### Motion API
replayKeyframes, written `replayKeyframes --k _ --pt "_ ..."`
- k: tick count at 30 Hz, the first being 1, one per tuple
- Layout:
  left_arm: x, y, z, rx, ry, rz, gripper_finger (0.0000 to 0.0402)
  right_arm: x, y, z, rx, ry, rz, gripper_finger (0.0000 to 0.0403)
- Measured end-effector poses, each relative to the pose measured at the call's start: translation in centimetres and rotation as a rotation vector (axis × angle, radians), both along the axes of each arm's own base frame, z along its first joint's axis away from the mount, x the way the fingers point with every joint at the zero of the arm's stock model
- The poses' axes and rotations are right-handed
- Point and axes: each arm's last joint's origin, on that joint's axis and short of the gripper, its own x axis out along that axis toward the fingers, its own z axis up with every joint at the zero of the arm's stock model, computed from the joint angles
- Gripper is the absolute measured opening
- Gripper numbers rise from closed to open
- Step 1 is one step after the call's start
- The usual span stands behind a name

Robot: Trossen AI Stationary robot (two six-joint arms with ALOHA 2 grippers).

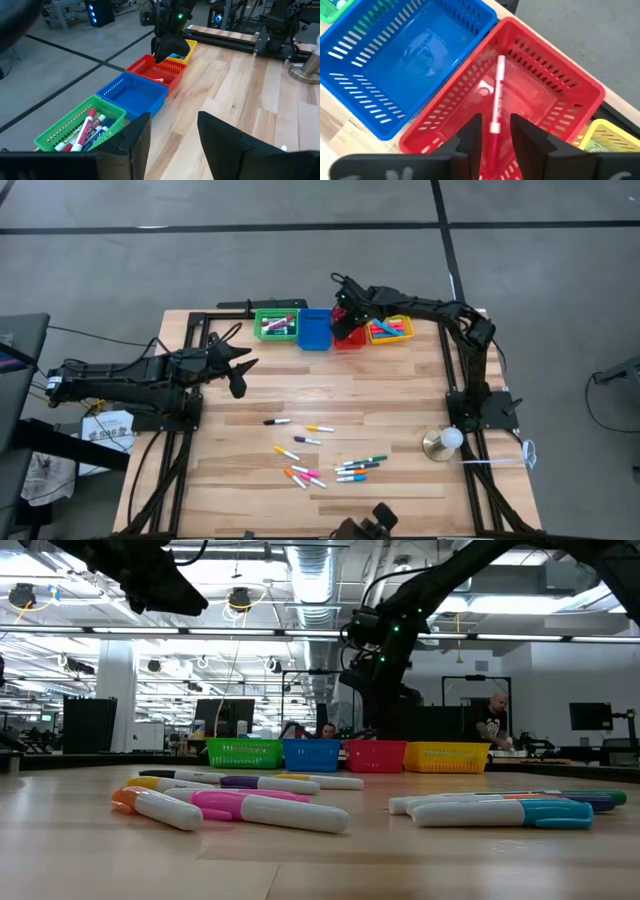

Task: Pick & Place Markers
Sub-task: Put the small red marker pen into the red bin, then put the small green marker pen into the red bin

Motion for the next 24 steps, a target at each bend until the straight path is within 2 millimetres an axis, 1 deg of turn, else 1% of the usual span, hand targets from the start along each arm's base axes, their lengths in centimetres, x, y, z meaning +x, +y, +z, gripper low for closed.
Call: replayKeyframes --k 3,5,8,11,14,18,21,24 --pt "0.0 0.0 0.0 -0.002 0.0 -0.005 0.0163 0.1 0.3 0.1 0.005 0.003 0.009 0.0104" --pt "0.0 -0.1 0.0 -0.008 0.0 -0.02 0.0163 0.2 0.8 0.5 0.0 -0.005 0.02 0.0107" --pt "0.1 -0.1 0.0 -0.02 0.001 -0.052 0.0163 0.1 1.7 2.1 -0.022 -0.035 0.037 0.0105" --pt "0.1 -0.3 -0.1 -0.036 0.004 -0.094 0.0163 0.0 3.1 4.5 -0.056 -0.089 0.066 0.0098" --pt "0.1 -0.4 -0.1 -0.053 0.005 -0.135 0.0163 -0.6 4.9 7.3 -0.105 -0.14 0.13 0.0091" --pt "0.2 -0.5 -0.2 -0.074 0.008 -0.189 0.0163 -1.8 7.7 11.0 -0.162 -0.205 0.218 0.0085" --pt "0.2 -0.6 -0.2 -0.084 0.008 -0.215 0.0163 -2.7 10.1 13.0 -0.192 -0.224 0.309 0.0083" --pt "0.2 -0.7 -0.2 -0.091 0.008 -0.233 0.0163 -3.5 12.7 14.2 -0.186 -0.221 0.4 0.0083"
